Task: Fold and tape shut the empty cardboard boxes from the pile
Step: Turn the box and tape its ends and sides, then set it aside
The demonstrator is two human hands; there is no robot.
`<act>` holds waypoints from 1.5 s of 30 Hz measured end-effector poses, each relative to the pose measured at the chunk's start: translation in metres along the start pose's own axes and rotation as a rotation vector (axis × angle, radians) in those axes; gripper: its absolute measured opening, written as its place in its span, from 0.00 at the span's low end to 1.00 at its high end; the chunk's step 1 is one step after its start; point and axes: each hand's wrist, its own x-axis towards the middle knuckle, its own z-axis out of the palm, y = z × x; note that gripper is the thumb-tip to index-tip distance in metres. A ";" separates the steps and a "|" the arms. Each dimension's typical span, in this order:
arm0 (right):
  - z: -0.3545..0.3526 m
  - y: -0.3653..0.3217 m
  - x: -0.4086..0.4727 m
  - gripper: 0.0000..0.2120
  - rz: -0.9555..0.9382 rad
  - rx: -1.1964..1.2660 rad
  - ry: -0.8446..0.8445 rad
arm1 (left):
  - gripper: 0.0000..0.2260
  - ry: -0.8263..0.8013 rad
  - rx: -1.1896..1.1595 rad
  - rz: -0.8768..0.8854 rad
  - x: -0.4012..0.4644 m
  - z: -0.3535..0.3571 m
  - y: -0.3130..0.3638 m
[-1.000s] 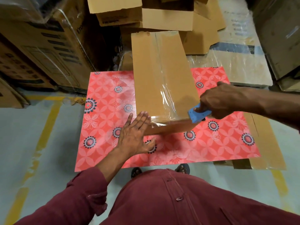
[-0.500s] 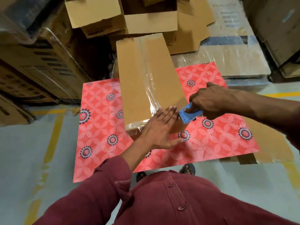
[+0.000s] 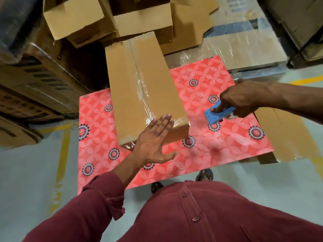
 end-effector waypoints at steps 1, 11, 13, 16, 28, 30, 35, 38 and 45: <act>0.005 -0.001 0.003 0.33 -0.011 -0.001 0.027 | 0.50 0.000 -0.012 0.000 0.000 0.000 0.001; 0.020 -0.040 0.040 0.25 -0.113 0.020 0.141 | 0.40 0.012 -0.005 0.100 0.057 -0.029 0.024; 0.018 -0.047 0.048 0.18 -0.093 0.004 0.135 | 0.40 -0.047 0.021 0.179 0.080 -0.030 0.028; 0.016 -0.047 0.055 0.12 -0.071 -0.011 0.138 | 0.43 -0.134 0.072 0.253 0.101 -0.022 0.024; 0.103 -0.012 0.097 0.25 -0.126 0.350 -0.129 | 0.40 -0.420 0.265 0.330 0.138 -0.029 0.026; 0.114 0.001 0.114 0.28 -0.164 0.481 -0.186 | 0.42 -0.508 0.321 0.377 0.150 -0.033 0.031; 0.118 0.033 0.150 0.29 -0.186 0.699 -0.248 | 0.51 -0.689 0.355 0.499 0.165 -0.042 0.032; 0.116 0.039 0.164 0.30 -0.204 0.693 -0.287 | 0.48 -0.660 0.088 0.383 0.173 -0.046 0.023; 0.140 0.030 0.174 0.23 -0.137 0.741 -0.110 | 0.43 -0.476 -0.133 0.265 0.164 -0.043 0.000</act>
